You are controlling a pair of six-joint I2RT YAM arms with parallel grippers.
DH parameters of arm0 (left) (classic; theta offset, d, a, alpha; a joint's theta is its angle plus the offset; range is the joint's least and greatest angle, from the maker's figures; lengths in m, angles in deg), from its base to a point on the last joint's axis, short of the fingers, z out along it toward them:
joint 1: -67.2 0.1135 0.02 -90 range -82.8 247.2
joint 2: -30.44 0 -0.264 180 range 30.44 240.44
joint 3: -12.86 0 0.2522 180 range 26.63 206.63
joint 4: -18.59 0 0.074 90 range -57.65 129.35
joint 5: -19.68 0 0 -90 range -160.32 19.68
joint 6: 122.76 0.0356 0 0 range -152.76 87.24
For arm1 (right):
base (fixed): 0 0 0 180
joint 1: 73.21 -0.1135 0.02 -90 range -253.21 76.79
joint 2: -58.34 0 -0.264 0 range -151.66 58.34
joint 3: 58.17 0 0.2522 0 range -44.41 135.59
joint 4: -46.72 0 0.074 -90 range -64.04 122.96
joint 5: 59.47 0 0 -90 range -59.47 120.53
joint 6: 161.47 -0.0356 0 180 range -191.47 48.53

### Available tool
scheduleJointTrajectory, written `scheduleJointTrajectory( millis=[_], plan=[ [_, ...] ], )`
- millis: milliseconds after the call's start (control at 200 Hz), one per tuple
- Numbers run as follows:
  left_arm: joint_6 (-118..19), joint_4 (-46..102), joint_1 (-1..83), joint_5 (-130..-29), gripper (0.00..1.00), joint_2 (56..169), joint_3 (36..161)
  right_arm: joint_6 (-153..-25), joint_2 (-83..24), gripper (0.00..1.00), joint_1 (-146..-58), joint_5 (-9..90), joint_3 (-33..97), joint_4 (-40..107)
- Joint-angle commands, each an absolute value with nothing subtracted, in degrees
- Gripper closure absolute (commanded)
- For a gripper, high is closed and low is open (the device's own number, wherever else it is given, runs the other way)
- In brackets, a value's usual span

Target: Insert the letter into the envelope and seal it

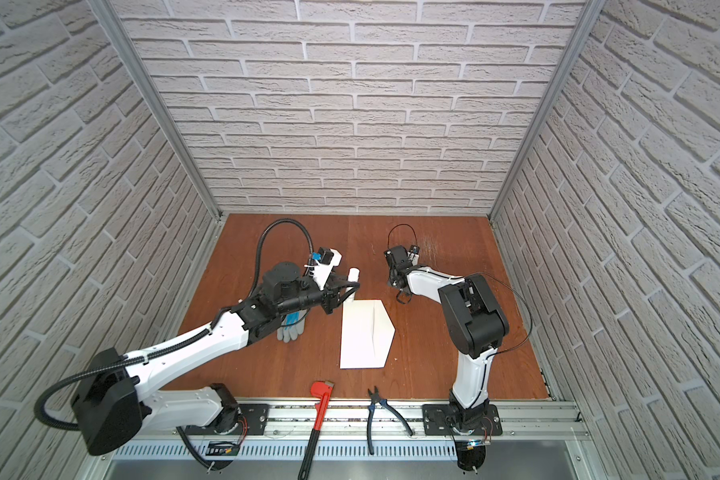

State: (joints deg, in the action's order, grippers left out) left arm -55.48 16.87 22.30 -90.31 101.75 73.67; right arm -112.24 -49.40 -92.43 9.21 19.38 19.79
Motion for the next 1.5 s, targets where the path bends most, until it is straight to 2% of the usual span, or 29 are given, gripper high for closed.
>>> scheduleJointTrajectory(
  millis=[0,205,675,800,995,1265,1400,1440,1495],
  plan=[
    [-55.4,12.1,22.8,-91.2,1.0,101.4,72.8,-113.6,-50.7,0.74,-92.2,7.7,18.6,20.9],
    [-55.4,11.9,22.9,-91.1,1.0,101.2,72.4,-114.4,-50.7,0.69,-92.2,7.7,18.3,20.7],
    [-55.6,12.2,23.1,-90.4,1.0,100.1,71.1,-115.8,-48.7,0.49,-92.2,8.5,20.6,18.1],
    [-55.9,12.5,23.3,-89.8,1.0,99.5,71.0,-116.4,-45.0,0.43,-92.2,8.1,22.7,15.1],
    [-58.0,12.3,24.0,-88.5,1.0,98.2,70.5,-115.1,-35.3,0.37,-92.2,7.5,24.8,13.3],
    [-58.5,12.3,24.3,-83.4,1.0,96.6,70.9,-104.6,-21.8,0.37,-92.5,19.7,28.4,10.8],
    [-59.2,10.3,25.3,-80.9,1.0,96.2,71.7,-97.1,-15.8,0.34,-92.7,29.5,23.1,17.1],
    [-59.8,9.0,25.7,-80.3,1.0,96.3,71.8,-96.9,-14.1,0.35,-92.7,31.7,20.6,18.4],
    [-60.6,7.1,26.3,-79.3,1.0,96.3,71.7,-98.9,-11.8,0.41,-92.7,34.3,16.5,21.1]
  ],
)
